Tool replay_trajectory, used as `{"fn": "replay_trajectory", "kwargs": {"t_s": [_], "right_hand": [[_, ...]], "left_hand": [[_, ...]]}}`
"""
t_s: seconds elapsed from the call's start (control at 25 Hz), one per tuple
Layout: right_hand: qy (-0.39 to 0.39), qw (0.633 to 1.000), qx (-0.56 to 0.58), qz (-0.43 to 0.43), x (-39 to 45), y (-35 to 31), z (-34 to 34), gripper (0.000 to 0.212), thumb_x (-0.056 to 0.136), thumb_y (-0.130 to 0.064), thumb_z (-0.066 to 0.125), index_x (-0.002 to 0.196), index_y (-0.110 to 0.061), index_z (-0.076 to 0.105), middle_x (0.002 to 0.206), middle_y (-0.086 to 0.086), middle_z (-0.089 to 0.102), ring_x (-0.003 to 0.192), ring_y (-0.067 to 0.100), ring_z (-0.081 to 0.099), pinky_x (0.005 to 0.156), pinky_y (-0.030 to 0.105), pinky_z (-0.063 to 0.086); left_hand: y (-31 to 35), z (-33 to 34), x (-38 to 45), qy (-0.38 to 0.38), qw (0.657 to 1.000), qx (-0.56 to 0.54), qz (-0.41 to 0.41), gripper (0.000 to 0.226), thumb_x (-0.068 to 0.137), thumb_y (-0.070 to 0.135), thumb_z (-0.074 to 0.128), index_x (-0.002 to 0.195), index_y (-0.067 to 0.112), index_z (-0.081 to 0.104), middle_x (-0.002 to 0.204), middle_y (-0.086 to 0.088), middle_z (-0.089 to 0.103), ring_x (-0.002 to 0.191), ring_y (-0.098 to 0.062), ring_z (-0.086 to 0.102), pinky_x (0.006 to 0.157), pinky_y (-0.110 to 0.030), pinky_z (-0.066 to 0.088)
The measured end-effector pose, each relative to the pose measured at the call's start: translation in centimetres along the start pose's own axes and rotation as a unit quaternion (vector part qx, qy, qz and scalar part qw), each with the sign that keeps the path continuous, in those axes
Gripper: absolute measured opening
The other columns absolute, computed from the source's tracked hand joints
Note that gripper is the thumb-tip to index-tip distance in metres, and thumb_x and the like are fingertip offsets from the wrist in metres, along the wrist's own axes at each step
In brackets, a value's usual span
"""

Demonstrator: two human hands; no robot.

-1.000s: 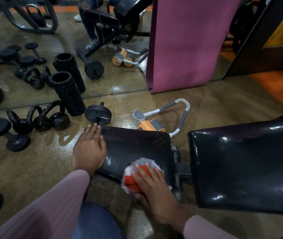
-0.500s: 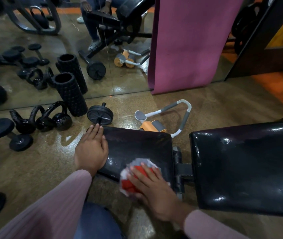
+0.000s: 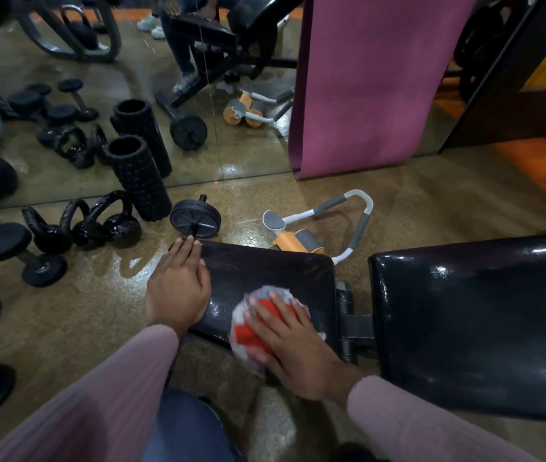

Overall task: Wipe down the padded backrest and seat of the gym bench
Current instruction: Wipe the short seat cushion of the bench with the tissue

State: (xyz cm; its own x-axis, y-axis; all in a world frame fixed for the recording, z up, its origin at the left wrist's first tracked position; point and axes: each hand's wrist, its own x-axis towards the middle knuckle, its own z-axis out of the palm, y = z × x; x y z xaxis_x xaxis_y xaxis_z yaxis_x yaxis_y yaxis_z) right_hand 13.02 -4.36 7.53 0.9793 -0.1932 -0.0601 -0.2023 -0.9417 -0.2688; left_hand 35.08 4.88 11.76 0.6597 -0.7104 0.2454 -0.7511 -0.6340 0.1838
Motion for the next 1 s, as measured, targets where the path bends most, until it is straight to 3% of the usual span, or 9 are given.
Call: {"fn": "replay_trajectory", "kwargs": {"t_s": [0.12,0.24,0.32,0.44,0.56,0.68,0.8,0.88,1.0], "right_hand": [[-0.021,0.999,0.004,-0.042,-4.3,4.0,0.8,0.056,0.104,-0.051,0.014,0.153,-0.038,-0.009,0.162,-0.016,-0.013,0.149,0.019,-0.02,0.12,0.048,-0.008],[0.021,0.99,0.083,0.113,-2.4,6.8,1.2,0.059,0.101,-0.055,0.006,0.154,-0.033,-0.007,0.162,-0.014,-0.013,0.149,0.017,-0.018,0.12,0.053,0.005],[0.06,0.977,0.096,0.18,1.4,5.1,0.9,0.065,0.097,-0.059,-0.002,0.155,-0.032,-0.003,0.162,-0.012,-0.012,0.149,0.02,-0.018,0.12,0.055,0.004],[0.062,0.99,0.068,0.111,3.7,-0.6,0.5,0.061,0.098,-0.054,0.01,0.155,-0.033,0.002,0.162,-0.011,-0.007,0.149,0.022,-0.016,0.12,0.051,-0.006],[0.042,0.996,0.071,0.044,-1.0,-2.3,1.5,0.057,0.102,-0.047,0.018,0.152,-0.042,-0.009,0.162,-0.017,-0.014,0.148,0.017,-0.021,0.119,0.042,-0.014],[0.081,0.972,0.118,0.184,-5.1,1.2,3.6,0.058,0.098,-0.057,0.002,0.152,-0.039,-0.01,0.16,-0.021,-0.017,0.148,0.012,-0.02,0.121,0.041,-0.004],[0.096,0.944,0.132,0.287,-1.4,3.0,3.2,0.072,0.086,-0.068,-0.018,0.151,-0.037,-0.01,0.158,-0.015,-0.022,0.148,0.018,-0.019,0.122,0.043,-0.003],[0.111,0.944,0.13,0.282,2.8,0.9,1.4,0.075,0.081,-0.071,-0.02,0.147,-0.037,-0.012,0.156,-0.015,-0.017,0.147,0.018,-0.019,0.121,0.042,-0.007],[0.092,0.976,0.102,0.169,4.3,-3.3,-0.1,0.063,0.092,-0.06,-0.007,0.15,-0.039,-0.011,0.16,-0.014,-0.016,0.146,0.017,-0.026,0.118,0.041,-0.014]], "left_hand": [[0.0,0.2,0.1,-0.005,1.0,0.006,0.002,0.051,0.094,0.029,0.031,0.131,0.004,0.055,0.139,-0.009,0.052,0.133,-0.022,0.043,0.11,-0.035,0.03],[-0.4,0.3,0.3,0.001,1.0,0.006,0.002,0.051,0.094,0.029,0.031,0.131,0.003,0.055,0.138,-0.01,0.052,0.133,-0.022,0.043,0.111,-0.035,0.029],[-0.3,0.3,0.3,-0.004,1.0,0.004,0.003,0.051,0.094,0.029,0.032,0.131,0.003,0.054,0.138,-0.01,0.052,0.133,-0.023,0.043,0.111,-0.034,0.028],[-0.2,0.2,0.1,-0.002,1.0,0.001,0.004,0.051,0.093,0.029,0.032,0.131,0.002,0.054,0.138,-0.011,0.052,0.132,-0.024,0.044,0.11,-0.034,0.028],[-0.4,0.2,0.0,-0.002,1.0,0.003,0.005,0.051,0.094,0.029,0.031,0.131,0.003,0.054,0.138,-0.01,0.052,0.133,-0.023,0.043,0.111,-0.035,0.029],[-0.3,0.2,0.0,0.001,1.0,-0.003,0.003,0.05,0.094,0.028,0.032,0.13,0.002,0.055,0.137,-0.01,0.053,0.133,-0.023,0.044,0.111,-0.037,0.031],[-0.4,0.3,0.0,0.008,1.0,-0.004,0.002,0.05,0.094,0.028,0.033,0.13,0.002,0.056,0.137,-0.011,0.054,0.132,-0.024,0.045,0.11,-0.037,0.031],[-0.3,0.2,0.0,0.004,1.0,-0.005,0.002,0.049,0.093,0.028,0.033,0.129,0.002,0.056,0.136,-0.011,0.054,0.131,-0.025,0.046,0.109,-0.036,0.031],[-0.3,0.1,0.1,0.006,1.0,-0.002,0.006,0.049,0.093,0.028,0.033,0.128,0.002,0.057,0.135,-0.011,0.055,0.13,-0.025,0.047,0.108,-0.036,0.032]]}}
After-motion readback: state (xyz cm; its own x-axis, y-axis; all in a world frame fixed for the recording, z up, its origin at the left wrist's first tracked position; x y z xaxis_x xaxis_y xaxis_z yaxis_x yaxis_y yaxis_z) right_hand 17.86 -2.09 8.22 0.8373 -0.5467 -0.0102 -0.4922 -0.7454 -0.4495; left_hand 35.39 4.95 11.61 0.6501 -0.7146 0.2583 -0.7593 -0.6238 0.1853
